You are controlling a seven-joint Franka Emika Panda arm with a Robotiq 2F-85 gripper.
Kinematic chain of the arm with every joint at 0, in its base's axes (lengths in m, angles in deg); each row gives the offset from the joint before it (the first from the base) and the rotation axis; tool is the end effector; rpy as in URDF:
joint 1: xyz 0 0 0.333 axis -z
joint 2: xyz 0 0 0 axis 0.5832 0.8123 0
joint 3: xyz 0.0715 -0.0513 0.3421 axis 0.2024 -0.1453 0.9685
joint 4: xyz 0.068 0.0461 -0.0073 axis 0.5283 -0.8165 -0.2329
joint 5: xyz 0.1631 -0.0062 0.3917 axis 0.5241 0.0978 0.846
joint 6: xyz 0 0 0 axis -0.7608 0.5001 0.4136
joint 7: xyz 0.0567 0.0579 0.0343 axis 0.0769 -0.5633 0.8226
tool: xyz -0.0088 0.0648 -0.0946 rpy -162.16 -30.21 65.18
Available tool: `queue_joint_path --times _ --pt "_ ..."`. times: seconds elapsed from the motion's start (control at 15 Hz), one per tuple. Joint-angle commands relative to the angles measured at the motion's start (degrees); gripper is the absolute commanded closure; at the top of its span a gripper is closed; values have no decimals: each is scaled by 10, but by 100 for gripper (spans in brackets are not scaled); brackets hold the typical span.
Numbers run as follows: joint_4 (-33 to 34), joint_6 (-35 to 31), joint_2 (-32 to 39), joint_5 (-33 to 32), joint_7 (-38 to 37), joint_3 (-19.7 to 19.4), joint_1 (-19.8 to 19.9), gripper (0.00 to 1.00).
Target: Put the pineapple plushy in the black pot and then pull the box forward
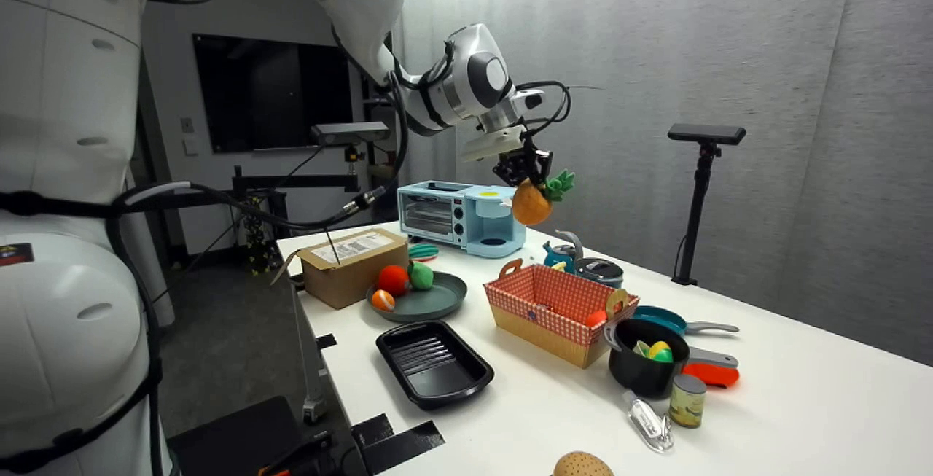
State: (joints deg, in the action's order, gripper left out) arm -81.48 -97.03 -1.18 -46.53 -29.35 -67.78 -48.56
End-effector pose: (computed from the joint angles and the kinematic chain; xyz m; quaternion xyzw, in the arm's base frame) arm 0.6719 0.1715 0.4607 0.9547 0.1556 0.2377 0.0885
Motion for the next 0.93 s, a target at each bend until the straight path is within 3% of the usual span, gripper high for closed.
queue_joint_path --times 0.0,0.47,0.87 --pt "-28 5 -20 -40 -55 -15 2 95" --pt "-76 23 -45 -110 -201 -94 48 95" --pt "-90 36 -33 -85 -218 -110 90 95"
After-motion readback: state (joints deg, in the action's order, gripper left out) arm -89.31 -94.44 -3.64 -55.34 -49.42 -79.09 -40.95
